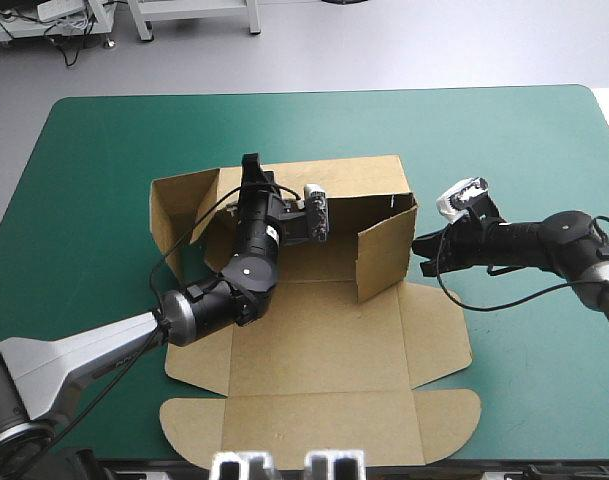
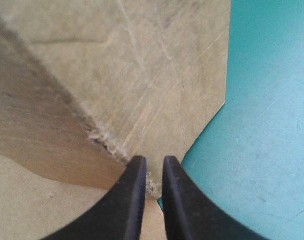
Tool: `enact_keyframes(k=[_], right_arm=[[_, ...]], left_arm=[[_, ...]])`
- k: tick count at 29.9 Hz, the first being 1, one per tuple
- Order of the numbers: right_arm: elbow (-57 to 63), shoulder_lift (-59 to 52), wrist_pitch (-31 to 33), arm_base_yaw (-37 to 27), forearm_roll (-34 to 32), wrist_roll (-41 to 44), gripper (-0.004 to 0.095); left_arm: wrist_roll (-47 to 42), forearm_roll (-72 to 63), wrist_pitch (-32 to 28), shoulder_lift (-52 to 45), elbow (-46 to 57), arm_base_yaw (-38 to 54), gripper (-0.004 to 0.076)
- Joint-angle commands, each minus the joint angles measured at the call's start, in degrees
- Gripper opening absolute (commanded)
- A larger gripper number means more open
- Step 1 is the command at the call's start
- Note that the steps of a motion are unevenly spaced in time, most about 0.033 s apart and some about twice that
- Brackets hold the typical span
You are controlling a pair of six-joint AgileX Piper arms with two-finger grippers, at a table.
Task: Fold the box
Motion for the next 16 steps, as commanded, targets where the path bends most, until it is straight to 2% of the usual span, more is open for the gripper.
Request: enact_keyframes(k=[1,4,8,16], right_arm=[[-1.2,-2.3,0.9,0.2,0.8,-0.6,0.0243],[-1.2,-2.3,1.0,0.2,0.1,-1.1,0.0291],[-1.2,-2.3,1.3,0.2,0.2,-3.0,0.0305],[-1.2,-2.3,-1.0,0.3,3.1,-6.4,0.0357]], left_arm=[[-1.1,0.3,3.0,-2.1,-1.3,-0.3,-0.001],[-1.1,0.3,3.0,-2.1,-1.3,-0.3,-0.001],[-1.1,0.3,3.0,-2.1,-1.3,-0.3,-0.001],[-1.1,0.3,3.0,-2.1,-1.3,-0.3,-0.001]])
